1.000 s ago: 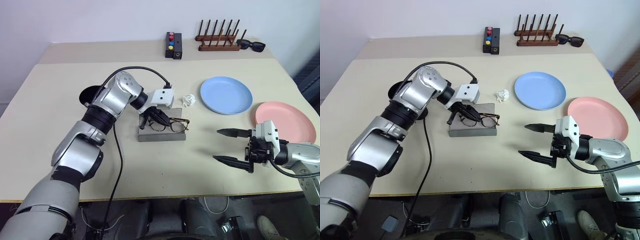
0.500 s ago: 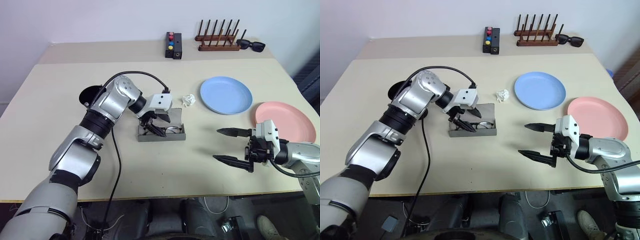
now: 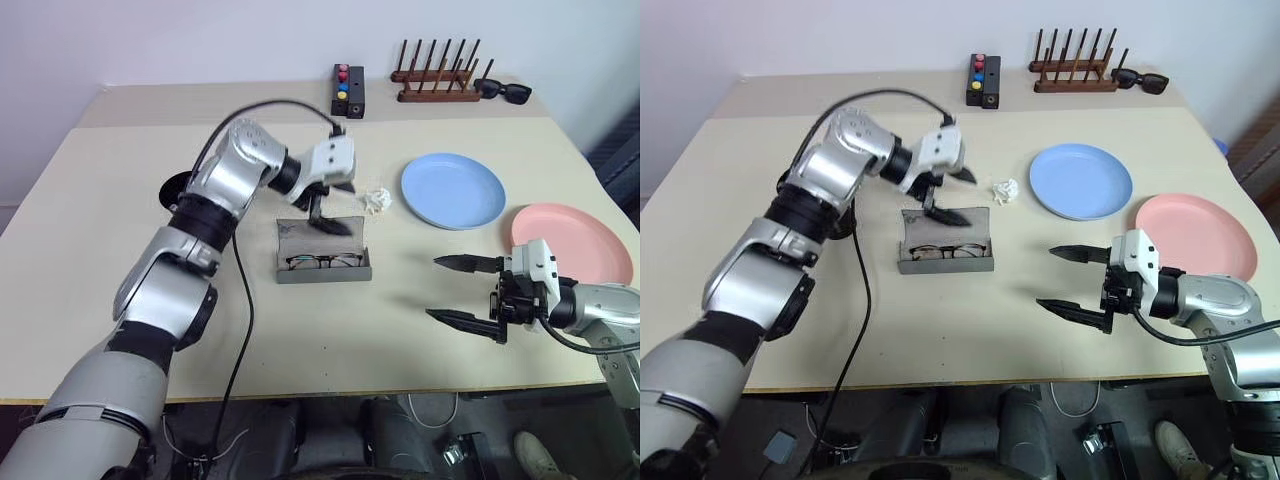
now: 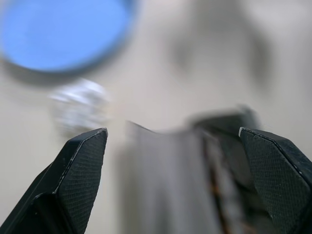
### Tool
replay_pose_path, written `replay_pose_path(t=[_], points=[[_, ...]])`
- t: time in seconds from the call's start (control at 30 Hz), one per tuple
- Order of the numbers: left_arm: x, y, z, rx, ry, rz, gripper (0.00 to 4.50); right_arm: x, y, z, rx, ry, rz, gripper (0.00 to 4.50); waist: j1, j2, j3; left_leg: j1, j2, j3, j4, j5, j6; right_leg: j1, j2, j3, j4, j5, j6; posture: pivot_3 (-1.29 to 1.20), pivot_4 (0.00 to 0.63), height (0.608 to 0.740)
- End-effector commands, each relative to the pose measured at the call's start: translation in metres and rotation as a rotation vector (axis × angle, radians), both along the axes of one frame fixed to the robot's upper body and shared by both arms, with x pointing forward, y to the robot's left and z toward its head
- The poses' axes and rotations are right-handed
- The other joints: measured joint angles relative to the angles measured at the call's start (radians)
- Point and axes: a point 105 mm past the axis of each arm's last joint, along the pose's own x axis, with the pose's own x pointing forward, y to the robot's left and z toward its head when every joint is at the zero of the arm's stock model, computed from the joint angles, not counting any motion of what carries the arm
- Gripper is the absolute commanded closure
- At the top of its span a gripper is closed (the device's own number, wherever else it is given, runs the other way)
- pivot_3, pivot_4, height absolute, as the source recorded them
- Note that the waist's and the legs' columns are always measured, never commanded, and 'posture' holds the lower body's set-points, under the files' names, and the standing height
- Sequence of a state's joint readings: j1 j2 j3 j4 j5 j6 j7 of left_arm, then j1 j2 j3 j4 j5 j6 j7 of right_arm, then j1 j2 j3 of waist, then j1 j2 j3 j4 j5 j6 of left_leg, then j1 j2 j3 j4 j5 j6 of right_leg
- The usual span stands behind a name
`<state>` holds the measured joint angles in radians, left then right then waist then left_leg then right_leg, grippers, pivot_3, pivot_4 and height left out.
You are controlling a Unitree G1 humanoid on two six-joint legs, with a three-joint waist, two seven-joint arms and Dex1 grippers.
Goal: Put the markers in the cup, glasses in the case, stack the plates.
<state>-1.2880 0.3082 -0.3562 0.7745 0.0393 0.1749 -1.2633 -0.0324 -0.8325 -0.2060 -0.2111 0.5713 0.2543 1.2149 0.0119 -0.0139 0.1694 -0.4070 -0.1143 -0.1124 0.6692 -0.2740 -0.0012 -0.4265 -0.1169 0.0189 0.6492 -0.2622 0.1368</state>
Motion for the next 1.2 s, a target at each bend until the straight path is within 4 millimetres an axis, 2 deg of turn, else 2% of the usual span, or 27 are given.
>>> replay_pose_path(t=[0.03, 0.2, 0.23, 0.3, 0.37, 0.47, 0.5, 0.9, 1.07, 1.2], points=[[0.015, -0.003, 0.017, -0.040, -0.122, 0.082, 0.08, 0.002, 0.000, 0.010, 0.003, -0.054, 0.004, 0.00, 0.000, 0.000, 0.000, 0.000, 0.000, 0.000, 0.000, 0.000, 0.000, 0.000, 0.000, 0.000, 0.000, 0.000, 0.000, 0.00, 0.150, 0.740], [0.031, -0.005, 0.011, -0.011, -0.174, 0.191, 0.08, 0.004, -0.001, 0.009, 0.002, -0.059, 0.002, 0.00, 0.000, 0.000, 0.000, 0.000, 0.000, 0.000, 0.000, 0.000, 0.000, 0.000, 0.000, 0.000, 0.000, 0.000, 0.000, 0.00, 0.150, 0.740], [0.033, -0.005, 0.007, -0.003, -0.162, 0.204, 0.62, 0.004, -0.001, 0.009, 0.002, -0.059, 0.002, 0.00, 0.000, 0.000, 0.000, 0.000, 0.000, 0.000, 0.000, 0.000, 0.000, 0.000, 0.000, 0.000, 0.000, 0.000, 0.000, 0.00, 0.150, 0.740], [0.033, -0.008, 0.002, -0.011, -0.148, 0.217, 1.26, 0.004, -0.001, 0.008, 0.003, -0.059, 0.002, 0.00, 0.002, 0.000, 0.000, 0.000, 0.000, 0.000, 0.000, 0.000, 0.000, 0.000, 0.000, 0.000, 0.000, 0.000, 0.000, 0.00, 0.150, 0.740], [0.034, -0.010, -0.001, -0.017, -0.140, 0.236, 2.43, 0.004, -0.002, 0.007, 0.002, -0.059, 0.001, 0.00, 0.002, 0.000, 0.000, 0.000, 0.000, 0.000, 0.000, 0.000, 0.000, 0.000, 0.000, 0.000, 0.000, 0.000, 0.000, 0.00, 0.150, 0.740], [0.038, -0.007, -0.005, -0.003, -0.138, 0.276, 3.81, 0.004, -0.002, 0.007, 0.003, -0.060, 0.001, 0.00, 0.000, 0.000, 0.000, 0.000, 0.000, 0.000, 0.000, 0.000, 0.000, 0.000, 0.000, 0.000, 0.000, 0.000, 0.001, 0.00, 0.150, 0.740], [0.038, -0.005, -0.008, 0.012, -0.129, 0.289, 4.40, 0.005, -0.002, 0.006, 0.003, -0.060, 0.000, 0.00, 0.000, 0.000, 0.000, 0.000, 0.000, 0.000, 0.000, 0.000, 0.000, 0.000, 0.000, 0.000, 0.000, 0.000, 0.001, 0.00, 0.150, 0.740], [0.034, 0.028, -0.036, 0.218, -0.059, 0.268, 4.45, 0.004, -0.002, 0.002, 0.007, -0.060, 0.002, 0.00, 0.000, 0.000, 0.000, 0.000, -0.001, 0.000, 0.000, 0.000, 0.000, 0.000, 0.000, 0.000, 0.000, 0.000, 0.001, 0.00, 0.150, 0.740], [0.021, 0.039, -0.050, 0.279, 0.064, 0.198, 4.45, 0.004, -0.002, 0.001, 0.010, -0.060, 0.001, 0.00, 0.000, 0.000, 0.000, 0.000, 0.000, 0.000, 0.000, 0.000, 0.000, 0.000, 0.000, 0.000, 0.000, 0.000, 0.001, 0.00, 0.150, 0.740], [0.012, 0.044, -0.050, 0.294, 0.120, 0.137, 4.45, 0.004, -0.002, 0.001, 0.010, -0.061, 0.001, 0.00, -0.002, 0.000, 0.000, 0.000, 0.000, 0.000, 0.000, 0.000, 0.000, 0.000, 0.000, 0.000, 0.000, 0.000, 0.001, 0.00, 0.150, 0.740]])
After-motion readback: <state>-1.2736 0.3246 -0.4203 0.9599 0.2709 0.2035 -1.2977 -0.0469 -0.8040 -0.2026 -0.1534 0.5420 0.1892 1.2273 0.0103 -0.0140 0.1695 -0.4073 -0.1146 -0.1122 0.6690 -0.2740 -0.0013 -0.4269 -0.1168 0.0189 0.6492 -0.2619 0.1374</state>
